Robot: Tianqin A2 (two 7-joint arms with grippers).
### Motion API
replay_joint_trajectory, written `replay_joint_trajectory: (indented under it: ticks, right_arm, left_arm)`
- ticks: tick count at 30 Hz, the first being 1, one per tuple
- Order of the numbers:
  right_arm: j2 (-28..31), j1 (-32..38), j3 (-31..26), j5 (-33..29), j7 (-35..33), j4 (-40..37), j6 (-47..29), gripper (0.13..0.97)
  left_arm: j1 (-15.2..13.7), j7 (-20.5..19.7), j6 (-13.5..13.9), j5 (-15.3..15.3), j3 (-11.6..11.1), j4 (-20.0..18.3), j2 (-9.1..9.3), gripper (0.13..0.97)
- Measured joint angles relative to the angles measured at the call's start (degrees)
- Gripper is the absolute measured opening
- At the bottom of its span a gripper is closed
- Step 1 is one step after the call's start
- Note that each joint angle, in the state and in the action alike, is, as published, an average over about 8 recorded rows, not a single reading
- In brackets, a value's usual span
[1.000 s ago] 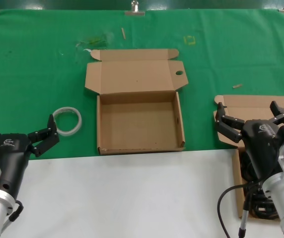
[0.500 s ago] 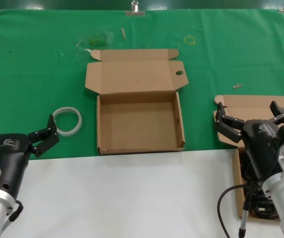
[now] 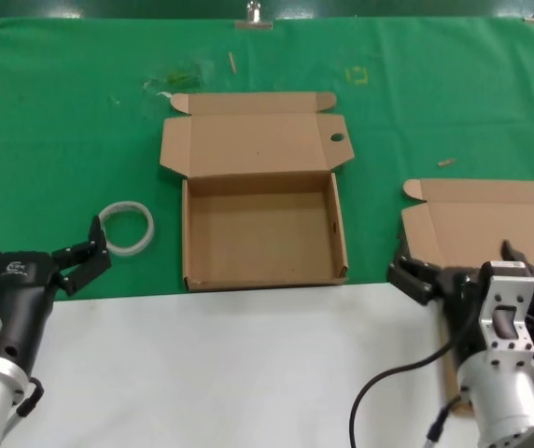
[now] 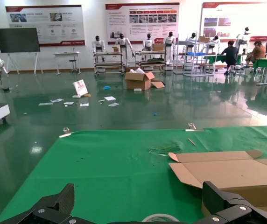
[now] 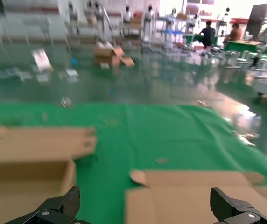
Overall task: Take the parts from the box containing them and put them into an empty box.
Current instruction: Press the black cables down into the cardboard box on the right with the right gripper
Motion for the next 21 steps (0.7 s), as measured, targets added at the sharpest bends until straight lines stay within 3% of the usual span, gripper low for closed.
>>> replay_joint_trajectory:
  ticks: [11, 21]
  right_arm:
    - [0.0, -3.74, 1.49, 8.17, -28.22, 5.64, 19.5, 0.966]
    - [-0.05, -1.3, 8.32, 17.33, -54.01, 4.94, 27.36, 0.966]
  left_arm:
    - [0.0, 0.0, 0.0, 0.0, 0.0, 0.0, 0.0, 0.966]
    - [0.0, -0.01, 0.0, 0.0, 0.0, 0.0, 0.0, 0.966]
